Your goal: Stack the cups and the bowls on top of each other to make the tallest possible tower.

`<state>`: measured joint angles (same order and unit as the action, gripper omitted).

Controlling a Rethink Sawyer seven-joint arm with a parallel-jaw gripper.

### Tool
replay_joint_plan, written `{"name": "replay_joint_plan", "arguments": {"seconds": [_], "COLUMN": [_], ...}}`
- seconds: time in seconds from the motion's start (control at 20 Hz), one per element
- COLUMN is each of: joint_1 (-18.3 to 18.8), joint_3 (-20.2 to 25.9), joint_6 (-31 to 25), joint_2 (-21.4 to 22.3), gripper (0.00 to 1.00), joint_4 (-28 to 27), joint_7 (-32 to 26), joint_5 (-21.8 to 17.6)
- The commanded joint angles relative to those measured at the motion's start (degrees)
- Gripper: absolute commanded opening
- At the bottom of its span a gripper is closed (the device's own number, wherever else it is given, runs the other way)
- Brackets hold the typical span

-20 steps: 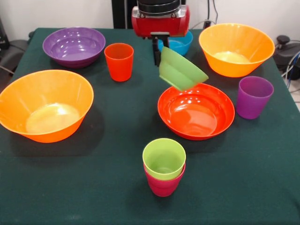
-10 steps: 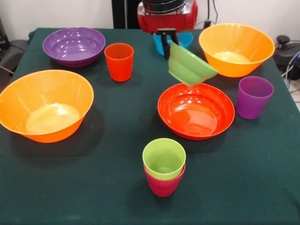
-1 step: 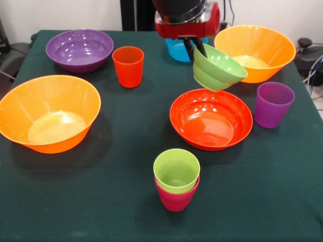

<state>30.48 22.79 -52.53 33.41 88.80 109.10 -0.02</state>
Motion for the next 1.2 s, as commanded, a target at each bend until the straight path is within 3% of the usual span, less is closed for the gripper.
{"name": "replay_joint_plan", "arguments": {"seconds": [0.05,0.35,0.55,0.85,1.2], "joint_1": [-0.07,0.12,-0.13,-0.32,-0.40], "joint_3": [3.62,4.23,3.62,3.14,3.36], "joint_6": [-10.94,-19.17,-22.53,-27.31,-30.48], "joint_2": [-7.26,-11.51,-12.60,-12.67,-12.51], "gripper": [0.00,0.00,0.00,0.00,0.00], "joint_4": [-11.40,-20.97,-26.03,-30.97,-33.56], "joint_7": [-1.27,-3.71,-6.07,-8.38,-8.51], "joint_5": [2.12,1.45,-1.47,-4.05,-4.25]}}
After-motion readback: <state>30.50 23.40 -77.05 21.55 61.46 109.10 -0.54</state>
